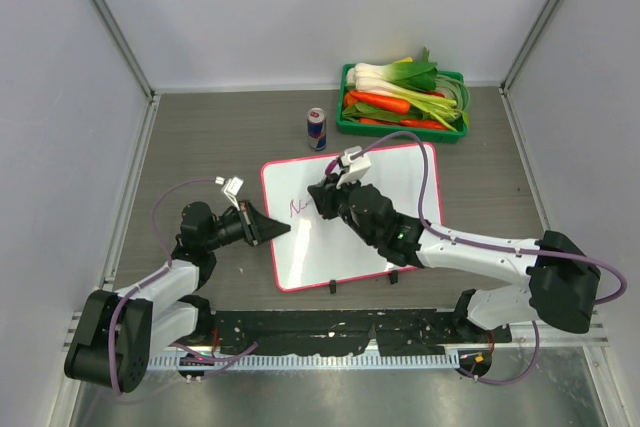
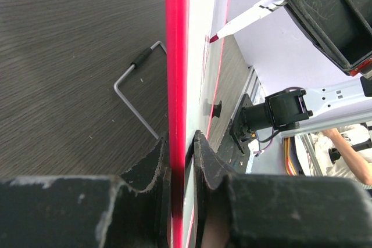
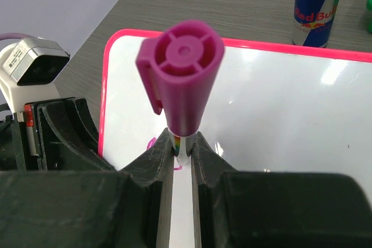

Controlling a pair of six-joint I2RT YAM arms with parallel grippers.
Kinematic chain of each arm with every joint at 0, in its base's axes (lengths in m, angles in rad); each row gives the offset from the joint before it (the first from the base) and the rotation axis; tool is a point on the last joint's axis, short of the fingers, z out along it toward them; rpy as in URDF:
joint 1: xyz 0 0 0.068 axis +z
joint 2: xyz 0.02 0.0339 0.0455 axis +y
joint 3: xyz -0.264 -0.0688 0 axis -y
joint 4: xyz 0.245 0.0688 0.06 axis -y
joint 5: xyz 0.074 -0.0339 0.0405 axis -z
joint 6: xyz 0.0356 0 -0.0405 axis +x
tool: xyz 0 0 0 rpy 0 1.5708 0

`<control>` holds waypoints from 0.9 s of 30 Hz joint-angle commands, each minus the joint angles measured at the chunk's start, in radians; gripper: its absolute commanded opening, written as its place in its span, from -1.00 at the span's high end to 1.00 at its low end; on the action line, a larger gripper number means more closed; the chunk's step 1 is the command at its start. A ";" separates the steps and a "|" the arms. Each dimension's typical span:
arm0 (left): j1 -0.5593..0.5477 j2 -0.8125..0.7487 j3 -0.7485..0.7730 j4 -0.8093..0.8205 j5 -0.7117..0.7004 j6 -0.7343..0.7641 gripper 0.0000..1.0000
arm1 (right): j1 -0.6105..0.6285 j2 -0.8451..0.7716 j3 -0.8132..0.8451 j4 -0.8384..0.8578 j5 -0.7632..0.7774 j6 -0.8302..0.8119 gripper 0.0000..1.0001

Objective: Write a sentence on the whiteboard

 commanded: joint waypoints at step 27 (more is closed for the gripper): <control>-0.010 -0.003 -0.006 -0.030 -0.059 0.108 1.00 | -0.002 0.023 0.011 -0.049 -0.069 0.019 0.97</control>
